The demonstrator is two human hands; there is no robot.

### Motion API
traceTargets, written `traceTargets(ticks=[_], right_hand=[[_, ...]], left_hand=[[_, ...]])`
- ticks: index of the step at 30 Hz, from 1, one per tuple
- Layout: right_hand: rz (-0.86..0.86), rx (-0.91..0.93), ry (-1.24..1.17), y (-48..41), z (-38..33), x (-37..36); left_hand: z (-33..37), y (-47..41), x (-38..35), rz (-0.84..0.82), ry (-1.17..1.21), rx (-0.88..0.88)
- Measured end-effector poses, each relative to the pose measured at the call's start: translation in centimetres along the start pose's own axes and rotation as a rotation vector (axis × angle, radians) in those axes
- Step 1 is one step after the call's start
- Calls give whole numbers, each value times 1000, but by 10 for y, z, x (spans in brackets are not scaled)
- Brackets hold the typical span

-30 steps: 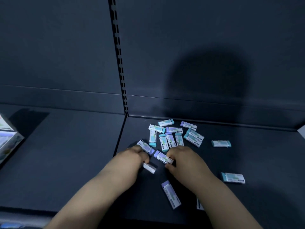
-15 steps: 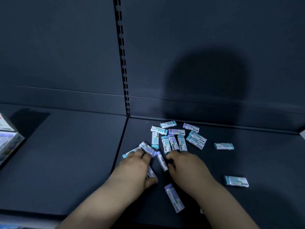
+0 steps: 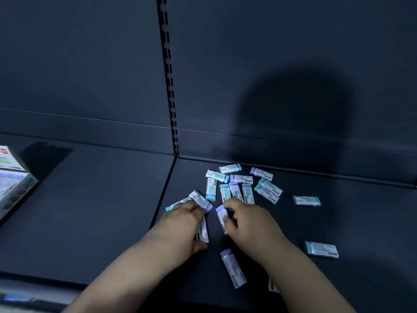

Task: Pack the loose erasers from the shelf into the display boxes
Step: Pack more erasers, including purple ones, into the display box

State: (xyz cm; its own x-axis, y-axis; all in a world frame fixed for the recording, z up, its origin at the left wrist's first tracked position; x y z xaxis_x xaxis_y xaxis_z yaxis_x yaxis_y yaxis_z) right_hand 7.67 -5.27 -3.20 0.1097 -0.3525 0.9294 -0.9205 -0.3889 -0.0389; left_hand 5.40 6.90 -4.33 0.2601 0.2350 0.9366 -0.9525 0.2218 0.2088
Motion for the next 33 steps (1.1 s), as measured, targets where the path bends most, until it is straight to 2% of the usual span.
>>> traceTargets(ticks=[6, 10, 15, 21, 25, 33], right_hand=[[-94, 55, 233, -2, 10, 2], [-178, 98, 117, -4, 14, 10], [-377, 177, 59, -8, 16, -5], [-305, 245, 49, -9, 6, -3], [-364, 299, 54, -10, 1, -11], [-194, 255, 11, -4, -4, 3]], left_hand=[[-4, -4, 1, -38, 22, 60], [-5, 0, 1, -52, 14, 57], [-1, 2, 0, -34, -15, 67], [2, 4, -3, -5, 26, 104], [2, 3, -3, 8, 70, 140], [6, 14, 6, 228, 77, 93]])
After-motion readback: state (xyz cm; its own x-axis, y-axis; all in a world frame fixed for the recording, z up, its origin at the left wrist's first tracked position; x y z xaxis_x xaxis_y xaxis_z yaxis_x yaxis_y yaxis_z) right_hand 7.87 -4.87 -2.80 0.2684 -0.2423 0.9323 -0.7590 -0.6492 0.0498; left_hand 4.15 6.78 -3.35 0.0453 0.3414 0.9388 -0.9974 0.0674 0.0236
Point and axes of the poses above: each hand's wrist, its own y-axis away from the middle knuckle, its own x-axis out of the back of the hand, z = x × y, the point moved 7 cm from there along -y, towards the middle knuckle, and after that the axes turned 4 degrees about x, right-handed, at the moved point
